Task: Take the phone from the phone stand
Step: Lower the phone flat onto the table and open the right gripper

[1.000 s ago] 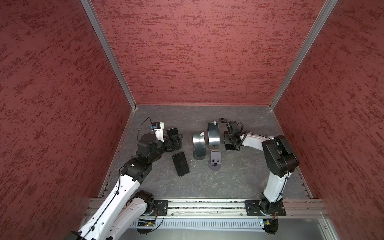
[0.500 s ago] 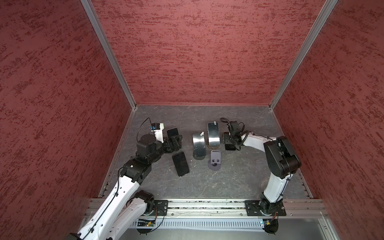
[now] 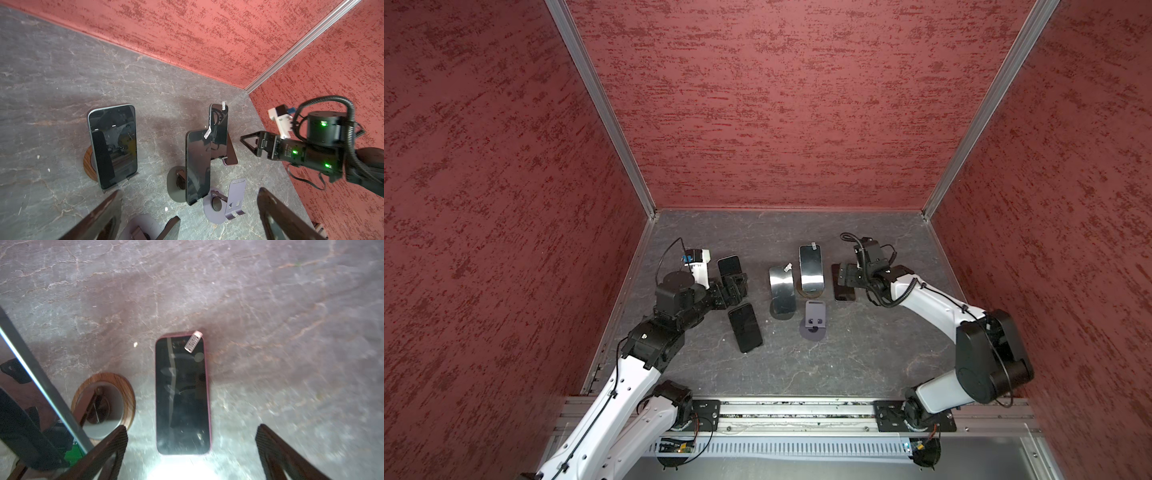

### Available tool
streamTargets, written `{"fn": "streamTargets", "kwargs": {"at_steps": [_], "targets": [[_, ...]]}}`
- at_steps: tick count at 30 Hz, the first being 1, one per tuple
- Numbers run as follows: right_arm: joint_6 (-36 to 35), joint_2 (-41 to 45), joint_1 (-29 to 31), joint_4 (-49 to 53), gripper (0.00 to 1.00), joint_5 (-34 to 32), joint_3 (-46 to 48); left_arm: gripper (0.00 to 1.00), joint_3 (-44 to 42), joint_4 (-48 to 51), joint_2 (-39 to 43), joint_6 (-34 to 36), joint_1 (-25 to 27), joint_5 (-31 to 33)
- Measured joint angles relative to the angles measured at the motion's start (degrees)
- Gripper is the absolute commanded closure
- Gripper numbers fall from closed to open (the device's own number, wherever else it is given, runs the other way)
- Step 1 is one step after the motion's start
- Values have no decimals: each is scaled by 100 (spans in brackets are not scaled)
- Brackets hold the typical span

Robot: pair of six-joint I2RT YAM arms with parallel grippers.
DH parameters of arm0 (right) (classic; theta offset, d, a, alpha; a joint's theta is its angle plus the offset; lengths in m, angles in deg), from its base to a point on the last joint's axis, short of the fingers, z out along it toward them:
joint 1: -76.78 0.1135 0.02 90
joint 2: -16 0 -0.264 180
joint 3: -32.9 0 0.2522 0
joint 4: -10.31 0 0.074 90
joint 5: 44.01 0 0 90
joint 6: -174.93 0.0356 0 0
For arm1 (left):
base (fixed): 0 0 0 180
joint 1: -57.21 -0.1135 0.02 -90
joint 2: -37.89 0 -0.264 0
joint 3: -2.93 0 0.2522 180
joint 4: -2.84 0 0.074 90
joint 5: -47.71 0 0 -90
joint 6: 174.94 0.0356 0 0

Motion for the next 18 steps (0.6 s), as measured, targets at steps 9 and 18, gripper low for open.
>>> {"fn": "streamTargets", "kwargs": {"at_steps": [9,18], "targets": [[195,1139,450,627,1,-173,175,0,22,79,-190,-197,0,-26],[516,1829,1102,1200,1,-308,133,0,76,24,-442,-254,70,-33]]}}
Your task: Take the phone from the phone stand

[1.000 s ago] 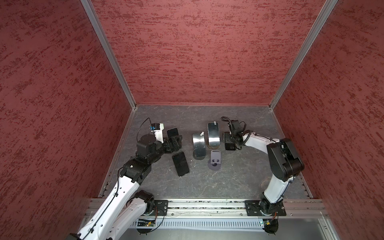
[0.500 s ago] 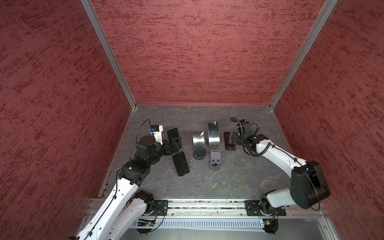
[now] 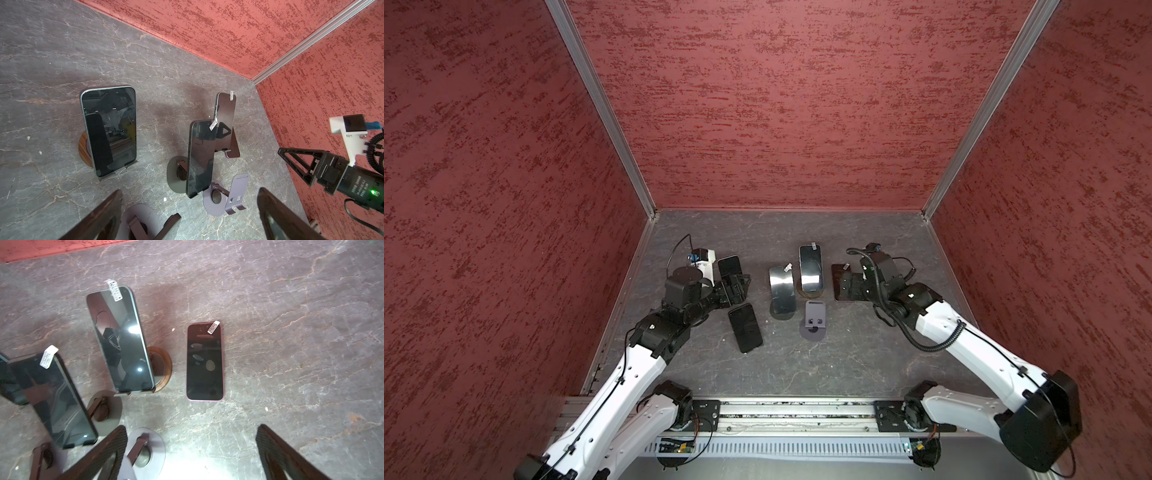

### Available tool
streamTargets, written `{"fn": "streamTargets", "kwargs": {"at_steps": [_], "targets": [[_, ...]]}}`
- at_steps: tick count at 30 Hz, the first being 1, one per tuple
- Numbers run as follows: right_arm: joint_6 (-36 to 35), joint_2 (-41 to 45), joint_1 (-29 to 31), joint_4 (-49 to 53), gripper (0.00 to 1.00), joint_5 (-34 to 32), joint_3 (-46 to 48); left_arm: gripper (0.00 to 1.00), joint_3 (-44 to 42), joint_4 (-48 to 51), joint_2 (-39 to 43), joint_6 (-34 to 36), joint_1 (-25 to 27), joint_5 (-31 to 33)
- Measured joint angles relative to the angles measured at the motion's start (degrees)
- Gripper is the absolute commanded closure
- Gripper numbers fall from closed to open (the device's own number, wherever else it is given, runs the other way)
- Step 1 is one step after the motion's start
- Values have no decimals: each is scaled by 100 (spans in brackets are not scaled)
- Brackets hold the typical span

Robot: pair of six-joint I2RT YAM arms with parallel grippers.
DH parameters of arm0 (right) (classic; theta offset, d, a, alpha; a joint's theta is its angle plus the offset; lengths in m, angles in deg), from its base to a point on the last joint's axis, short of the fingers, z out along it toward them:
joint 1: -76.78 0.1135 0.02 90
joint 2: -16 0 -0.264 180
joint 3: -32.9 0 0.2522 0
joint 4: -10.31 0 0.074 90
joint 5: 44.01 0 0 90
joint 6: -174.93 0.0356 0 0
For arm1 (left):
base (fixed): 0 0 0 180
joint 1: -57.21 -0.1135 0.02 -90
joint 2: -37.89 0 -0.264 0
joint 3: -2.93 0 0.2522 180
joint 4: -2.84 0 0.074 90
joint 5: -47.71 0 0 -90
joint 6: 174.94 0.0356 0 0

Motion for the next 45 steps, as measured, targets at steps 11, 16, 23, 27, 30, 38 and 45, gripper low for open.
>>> {"fn": "streamTargets", "kwargs": {"at_steps": [11,16,23,27,30,38,45], "targets": [[490,-592,1172,306,1,-195,-282,0,-9,-210,251,-70,22,13],[911,-892,1661,308,2,-437,-284,0,-57,-210,323,-68,26,4],[1390,-1196,2028,280,4,-695,-297,0,-57,-197,422,-46,26,-2],[1532,-1416,2105,273,4,-787,-363,0,-57,-175,415,-33,26,-9],[1580,-1620,2135,271,5,-820,-459,0,-57,-164,382,0,26,-4],[1718,-2330,2225,302,9,-927,-809,1,-122,-232,251,26,26,-9],[1943,-2518,2245,308,19,-1038,-833,1,-146,-245,131,166,26,-9]]}}
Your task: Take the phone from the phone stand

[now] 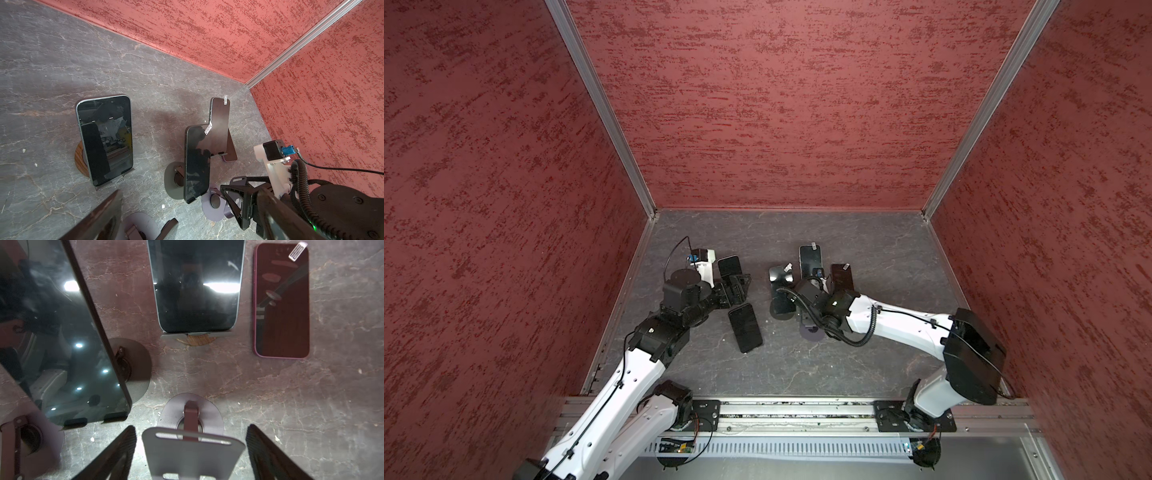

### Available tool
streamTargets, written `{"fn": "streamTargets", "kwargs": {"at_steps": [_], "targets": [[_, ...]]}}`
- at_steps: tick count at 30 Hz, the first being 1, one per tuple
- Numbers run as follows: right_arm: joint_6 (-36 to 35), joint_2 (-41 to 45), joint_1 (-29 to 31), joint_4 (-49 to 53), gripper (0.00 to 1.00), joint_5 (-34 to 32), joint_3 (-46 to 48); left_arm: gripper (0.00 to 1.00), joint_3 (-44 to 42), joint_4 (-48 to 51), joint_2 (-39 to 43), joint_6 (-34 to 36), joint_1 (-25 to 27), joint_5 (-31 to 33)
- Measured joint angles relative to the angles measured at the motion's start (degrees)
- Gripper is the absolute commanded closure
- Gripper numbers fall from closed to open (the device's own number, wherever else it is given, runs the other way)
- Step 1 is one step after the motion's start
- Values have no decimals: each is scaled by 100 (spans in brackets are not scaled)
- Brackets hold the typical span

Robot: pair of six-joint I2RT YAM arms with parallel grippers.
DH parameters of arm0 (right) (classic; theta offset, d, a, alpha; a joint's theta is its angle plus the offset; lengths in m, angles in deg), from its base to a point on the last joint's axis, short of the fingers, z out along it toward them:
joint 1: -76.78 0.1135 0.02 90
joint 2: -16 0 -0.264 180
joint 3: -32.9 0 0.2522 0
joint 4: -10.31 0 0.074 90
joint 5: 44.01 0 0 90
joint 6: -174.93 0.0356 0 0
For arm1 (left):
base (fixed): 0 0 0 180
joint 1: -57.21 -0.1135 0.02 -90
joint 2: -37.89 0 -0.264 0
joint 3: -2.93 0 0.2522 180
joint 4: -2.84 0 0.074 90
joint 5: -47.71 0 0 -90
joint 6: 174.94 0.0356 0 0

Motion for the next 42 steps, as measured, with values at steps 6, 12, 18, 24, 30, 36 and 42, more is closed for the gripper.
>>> {"fn": "streamTargets", "kwargs": {"at_steps": [6,12,18,24,30,36,42], "targets": [[140,-179,0,42,32,-50,-55,1,-9,-15,-2,109,-2,2],[234,-223,7,111,45,-70,-131,0,-37,-17,-2,199,-39,2],[225,-223,11,249,48,-90,-214,1,-39,-20,-2,219,-76,2],[70,-140,13,358,51,-131,-258,1,-94,-63,17,221,-105,4],[-105,308,-83,498,50,-293,-258,0,-96,-79,26,221,-109,4],[-363,752,-555,516,48,-365,-199,1,-96,-98,26,221,-122,4],[-785,1172,-1307,525,47,-341,-68,1,-96,-94,35,221,-131,28]]}}
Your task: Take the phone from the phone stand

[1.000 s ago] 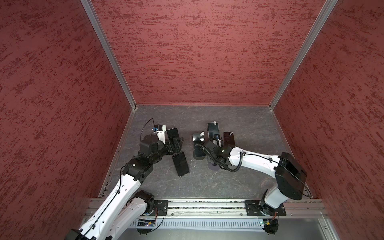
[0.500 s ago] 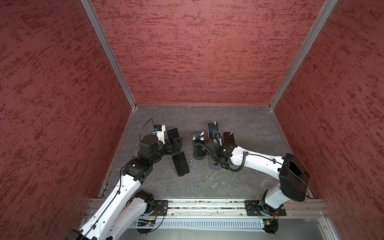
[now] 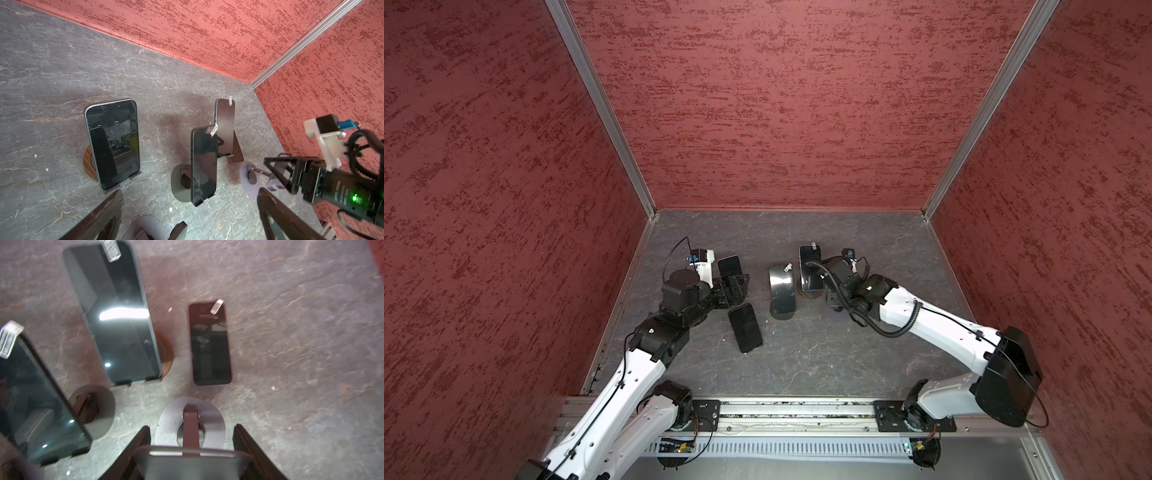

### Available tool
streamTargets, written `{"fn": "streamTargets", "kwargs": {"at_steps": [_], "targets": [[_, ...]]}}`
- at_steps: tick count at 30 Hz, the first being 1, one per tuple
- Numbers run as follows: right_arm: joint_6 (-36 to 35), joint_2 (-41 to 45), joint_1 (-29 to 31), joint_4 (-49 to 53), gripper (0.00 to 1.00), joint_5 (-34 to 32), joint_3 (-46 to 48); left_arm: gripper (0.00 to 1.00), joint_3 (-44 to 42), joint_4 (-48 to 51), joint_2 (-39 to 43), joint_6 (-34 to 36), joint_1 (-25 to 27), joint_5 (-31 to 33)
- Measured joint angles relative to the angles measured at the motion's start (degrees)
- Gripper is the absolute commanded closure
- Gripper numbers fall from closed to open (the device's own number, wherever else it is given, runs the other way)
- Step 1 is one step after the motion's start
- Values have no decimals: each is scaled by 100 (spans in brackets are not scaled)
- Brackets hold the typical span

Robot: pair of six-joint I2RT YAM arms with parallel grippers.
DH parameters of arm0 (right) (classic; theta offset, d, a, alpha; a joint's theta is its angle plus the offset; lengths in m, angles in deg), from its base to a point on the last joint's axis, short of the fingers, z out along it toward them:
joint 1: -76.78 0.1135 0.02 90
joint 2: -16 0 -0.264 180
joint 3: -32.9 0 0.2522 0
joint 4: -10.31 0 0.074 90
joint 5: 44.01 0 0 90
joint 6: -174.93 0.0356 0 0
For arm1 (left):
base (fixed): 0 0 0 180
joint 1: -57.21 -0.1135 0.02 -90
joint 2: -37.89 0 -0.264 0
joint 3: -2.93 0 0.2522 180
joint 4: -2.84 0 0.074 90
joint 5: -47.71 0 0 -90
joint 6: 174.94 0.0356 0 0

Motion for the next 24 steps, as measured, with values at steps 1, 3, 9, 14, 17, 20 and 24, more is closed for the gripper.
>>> {"fn": "streamTargets", "kwargs": {"at_steps": [1,3,9,14,17,20,24], "targets": [[-81,50,-144,-15,47,15,2,1,0,2,13,0,0,9],[-275,157,-492,-90,47,70,9,1,0,0,52,0,0,22],[-782,199,-1423,-417,47,420,9,0,4,15,98,2,-4,116],[-1143,-63,-2090,-699,47,682,-22,1,7,116,131,17,-11,190],[-1333,-391,-2437,-852,47,831,-83,1,7,133,164,20,-33,234],[-1493,-776,-2752,-990,46,990,-221,1,7,136,168,20,-50,264],[-1670,-1261,-3060,-1119,46,1113,-579,1,7,151,168,20,-63,282]]}}
